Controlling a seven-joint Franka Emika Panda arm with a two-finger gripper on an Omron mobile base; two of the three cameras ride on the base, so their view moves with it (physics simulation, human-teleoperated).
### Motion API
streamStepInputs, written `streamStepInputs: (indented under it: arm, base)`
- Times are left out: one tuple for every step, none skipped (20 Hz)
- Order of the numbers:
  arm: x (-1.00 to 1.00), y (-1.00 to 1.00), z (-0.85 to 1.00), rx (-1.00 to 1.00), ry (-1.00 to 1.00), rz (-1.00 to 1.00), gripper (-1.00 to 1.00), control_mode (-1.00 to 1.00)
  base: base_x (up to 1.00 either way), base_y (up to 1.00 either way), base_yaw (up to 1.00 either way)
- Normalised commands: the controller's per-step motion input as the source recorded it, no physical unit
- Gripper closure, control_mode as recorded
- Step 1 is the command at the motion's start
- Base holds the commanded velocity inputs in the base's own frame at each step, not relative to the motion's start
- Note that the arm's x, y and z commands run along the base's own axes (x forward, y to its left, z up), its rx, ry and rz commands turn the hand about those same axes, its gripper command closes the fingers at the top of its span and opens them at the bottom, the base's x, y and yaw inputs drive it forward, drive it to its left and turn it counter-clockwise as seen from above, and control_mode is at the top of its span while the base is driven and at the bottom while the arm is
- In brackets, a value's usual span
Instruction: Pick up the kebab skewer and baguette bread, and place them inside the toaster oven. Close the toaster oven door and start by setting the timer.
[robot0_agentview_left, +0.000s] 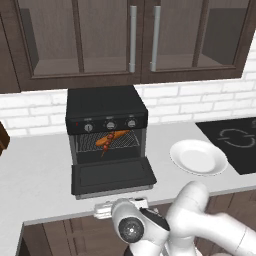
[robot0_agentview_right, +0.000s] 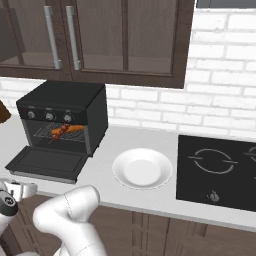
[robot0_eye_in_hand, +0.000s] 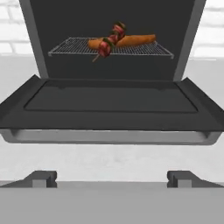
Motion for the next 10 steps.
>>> streamStepInputs:
  arm:
    - [0.29, 0.24, -0.28, 0.01, -0.16, 0.00, -1.00, -1.00]
    - [0.29, 0.16, -0.21, 0.02, -0.17, 0.00, -1.00, -1.00]
    - [0.36, 0.15, -0.19, 0.02, -0.17, 0.00, -1.00, -1.00]
    - [0.38, 0.15, -0.20, 0.01, -0.14, 0.00, -1.00, -1.00]
    - [0.29, 0.07, -0.14, 0.00, -0.08, 0.00, -1.00, -1.00]
    - [0.40, 0.12, -0.16, 0.00, -0.07, 0.00, -1.00, -1.00]
    - [0.33, 0.09, -0.09, 0.00, -0.06, 0.00, -1.00, -1.00]
    - [0.30, 0.11, -0.04, 0.00, -0.03, 0.00, -1.00, -1.00]
    - [0.22, 0.11, 0.00, 0.00, 0.00, 0.00, -1.00, -1.00]
    - [0.15, 0.14, -0.06, 0.00, 0.00, 0.00, -1.00, -1.00]
  base:
    - [0.00, 0.00, 0.00]
    - [0.00, 0.00, 0.00]
    - [0.00, 0.00, 0.00]
    - [0.00, 0.00, 0.00]
    - [0.00, 0.00, 0.00]
    - [0.00, 0.00, 0.00]
    - [0.00, 0.00, 0.00]
    - [0.00, 0.00, 0.00]
    - [0.00, 0.00, 0.00]
    - [0.00, 0.00, 0.00]
